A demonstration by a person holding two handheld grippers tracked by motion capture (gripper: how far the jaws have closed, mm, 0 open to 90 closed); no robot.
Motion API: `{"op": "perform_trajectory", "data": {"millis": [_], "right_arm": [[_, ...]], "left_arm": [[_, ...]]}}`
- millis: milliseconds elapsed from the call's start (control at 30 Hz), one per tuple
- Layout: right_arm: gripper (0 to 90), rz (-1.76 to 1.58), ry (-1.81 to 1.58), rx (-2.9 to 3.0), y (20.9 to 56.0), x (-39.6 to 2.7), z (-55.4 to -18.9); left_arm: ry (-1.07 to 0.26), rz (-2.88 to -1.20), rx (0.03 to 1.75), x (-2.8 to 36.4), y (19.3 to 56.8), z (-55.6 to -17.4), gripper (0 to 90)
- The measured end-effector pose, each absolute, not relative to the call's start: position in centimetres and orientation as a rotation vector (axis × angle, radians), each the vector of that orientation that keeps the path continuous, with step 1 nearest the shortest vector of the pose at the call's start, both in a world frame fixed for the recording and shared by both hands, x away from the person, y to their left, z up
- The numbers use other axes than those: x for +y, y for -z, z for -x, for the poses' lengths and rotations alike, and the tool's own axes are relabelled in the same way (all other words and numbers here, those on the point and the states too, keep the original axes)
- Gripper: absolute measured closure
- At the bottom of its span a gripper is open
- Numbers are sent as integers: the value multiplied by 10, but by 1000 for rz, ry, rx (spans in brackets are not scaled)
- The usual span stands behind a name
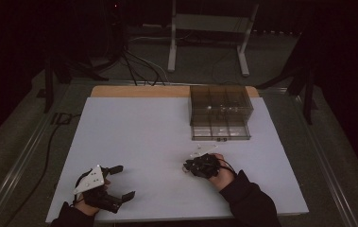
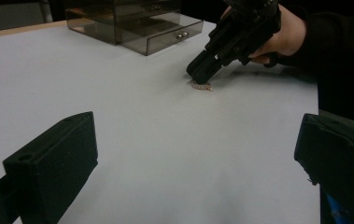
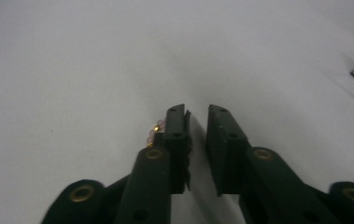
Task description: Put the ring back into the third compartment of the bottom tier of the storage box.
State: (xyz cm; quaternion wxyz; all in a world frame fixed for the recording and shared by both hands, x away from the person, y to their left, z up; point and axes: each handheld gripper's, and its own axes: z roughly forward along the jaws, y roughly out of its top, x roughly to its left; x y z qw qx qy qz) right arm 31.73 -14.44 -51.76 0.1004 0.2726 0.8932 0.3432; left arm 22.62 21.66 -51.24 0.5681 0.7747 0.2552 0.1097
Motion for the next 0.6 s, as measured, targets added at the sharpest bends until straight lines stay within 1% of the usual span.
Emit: {"op": "perform_trajectory", "data": {"millis": [33,67,267,600], "right_arm": [[851,-797,-1011,2647,517,-143,-317],[854,-788,-1001,2652,517,-142,-316],[862,-828,-1009,2688,516,-144,-322],[866,-850,-1014,2668,513,-143,-321]], "left_arm": [[-258,-1825,598,217,513,-226,5],[-258,-1827,598,216,513,-226,5],[-258,-1828,597,216,513,-226,5],[-253,-1824,600,217,513,-227,5]]}}
